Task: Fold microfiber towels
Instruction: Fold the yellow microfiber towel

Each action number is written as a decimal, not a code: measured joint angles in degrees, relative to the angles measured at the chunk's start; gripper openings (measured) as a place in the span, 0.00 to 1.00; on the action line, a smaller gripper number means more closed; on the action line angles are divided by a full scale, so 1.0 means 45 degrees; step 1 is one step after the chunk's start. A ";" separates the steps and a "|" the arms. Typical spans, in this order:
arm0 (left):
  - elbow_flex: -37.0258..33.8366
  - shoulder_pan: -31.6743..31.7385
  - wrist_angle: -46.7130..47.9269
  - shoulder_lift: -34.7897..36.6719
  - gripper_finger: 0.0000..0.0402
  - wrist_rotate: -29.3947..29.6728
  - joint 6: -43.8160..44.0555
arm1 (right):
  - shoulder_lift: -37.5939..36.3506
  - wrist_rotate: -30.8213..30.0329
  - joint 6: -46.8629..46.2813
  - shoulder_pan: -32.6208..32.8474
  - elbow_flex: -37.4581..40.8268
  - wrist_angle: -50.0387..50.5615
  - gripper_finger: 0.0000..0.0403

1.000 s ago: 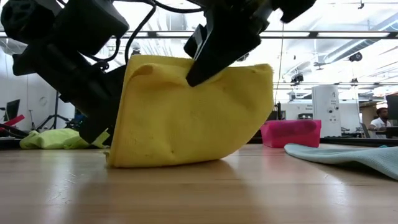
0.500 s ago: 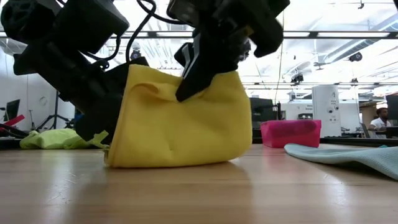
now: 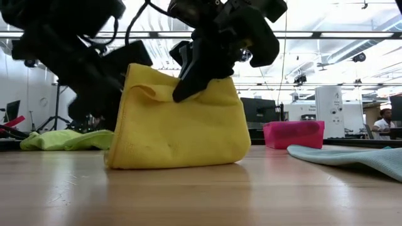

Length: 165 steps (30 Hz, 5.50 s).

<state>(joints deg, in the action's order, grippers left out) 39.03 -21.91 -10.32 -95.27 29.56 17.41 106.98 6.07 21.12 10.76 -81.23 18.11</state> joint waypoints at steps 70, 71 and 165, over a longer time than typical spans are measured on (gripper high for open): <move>-0.0329 -0.0617 0.2191 0.0415 0.41 -0.1238 0.1925 | 0.1819 0.1978 -0.1487 -0.1845 0.0489 -0.2911 0.03; -0.0311 -0.0617 0.2206 0.0435 0.41 -0.1238 0.1924 | 0.1805 0.1979 -0.1546 -0.1859 0.0466 -0.2848 0.03; 0.0253 -0.0860 0.2460 0.2110 0.28 0.0442 0.3656 | -0.1518 -0.2054 -0.4775 -0.0790 0.4063 -0.4495 0.02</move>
<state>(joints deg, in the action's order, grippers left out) 40.16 -25.78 0.75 -85.78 31.55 33.87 100.15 -3.17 -0.36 7.21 -62.95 -2.12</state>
